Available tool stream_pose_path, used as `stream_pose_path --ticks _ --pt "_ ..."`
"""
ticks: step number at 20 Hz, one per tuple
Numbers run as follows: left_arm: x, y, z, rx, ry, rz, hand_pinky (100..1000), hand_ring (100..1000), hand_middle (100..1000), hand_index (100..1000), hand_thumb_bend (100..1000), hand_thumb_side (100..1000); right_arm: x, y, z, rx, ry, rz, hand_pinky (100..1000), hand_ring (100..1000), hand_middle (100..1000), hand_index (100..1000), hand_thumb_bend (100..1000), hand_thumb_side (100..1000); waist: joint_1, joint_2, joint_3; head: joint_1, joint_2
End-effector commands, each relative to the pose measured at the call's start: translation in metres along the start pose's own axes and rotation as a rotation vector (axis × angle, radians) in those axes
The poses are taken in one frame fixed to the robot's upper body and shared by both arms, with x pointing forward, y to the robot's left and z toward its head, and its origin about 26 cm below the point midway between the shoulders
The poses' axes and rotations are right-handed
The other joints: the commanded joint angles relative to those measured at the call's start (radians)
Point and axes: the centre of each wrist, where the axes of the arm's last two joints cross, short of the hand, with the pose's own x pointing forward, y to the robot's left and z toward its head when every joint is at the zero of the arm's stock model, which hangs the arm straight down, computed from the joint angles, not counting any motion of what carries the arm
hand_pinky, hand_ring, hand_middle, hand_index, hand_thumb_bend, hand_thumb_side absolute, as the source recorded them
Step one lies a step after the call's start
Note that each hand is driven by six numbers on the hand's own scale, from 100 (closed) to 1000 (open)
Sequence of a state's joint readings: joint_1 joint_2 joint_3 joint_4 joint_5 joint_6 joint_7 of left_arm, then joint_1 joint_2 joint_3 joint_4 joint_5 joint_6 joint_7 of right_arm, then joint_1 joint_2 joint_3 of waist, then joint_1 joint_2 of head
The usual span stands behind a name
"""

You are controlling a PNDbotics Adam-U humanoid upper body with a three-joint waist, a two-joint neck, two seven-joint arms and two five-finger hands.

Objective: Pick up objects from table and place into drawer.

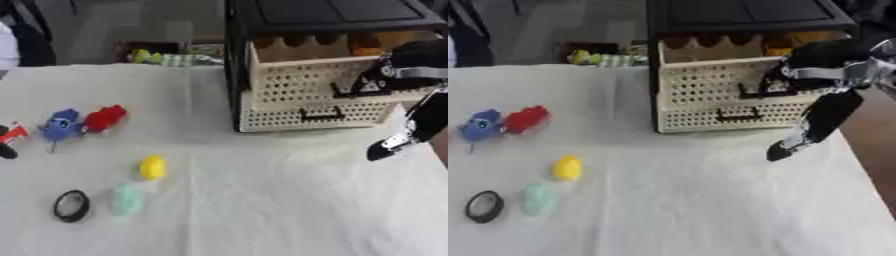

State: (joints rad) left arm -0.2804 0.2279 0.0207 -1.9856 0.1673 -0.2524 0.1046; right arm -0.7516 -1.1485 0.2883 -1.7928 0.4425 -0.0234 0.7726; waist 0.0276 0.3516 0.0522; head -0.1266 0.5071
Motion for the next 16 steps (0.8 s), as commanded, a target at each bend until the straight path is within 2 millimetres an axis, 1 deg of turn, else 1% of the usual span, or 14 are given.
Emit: stream_pose_path --ticks 1,12,16 --pt "0.006 0.001 -0.005 -0.016 -0.022 -0.007 419 582 621 773 100 898 0.002 -0.010 0.015 -0.014 0.001 0.004 100 100 100 806 745 635 -0.003 -0.025 -0.002 -0.002 -0.011" --pt "0.006 0.001 -0.005 -0.016 -0.023 -0.005 420 582 621 773 100 897 0.021 -0.002 0.032 0.003 -0.038 -0.043 100 100 100 810 755 627 -0.001 -0.024 -0.006 -0.006 -0.013" --pt "0.006 0.001 -0.005 -0.016 -0.023 -0.003 420 582 621 772 100 896 0.025 0.003 0.035 0.021 -0.044 -0.051 100 100 100 810 758 622 0.000 -0.025 -0.006 -0.006 -0.015"
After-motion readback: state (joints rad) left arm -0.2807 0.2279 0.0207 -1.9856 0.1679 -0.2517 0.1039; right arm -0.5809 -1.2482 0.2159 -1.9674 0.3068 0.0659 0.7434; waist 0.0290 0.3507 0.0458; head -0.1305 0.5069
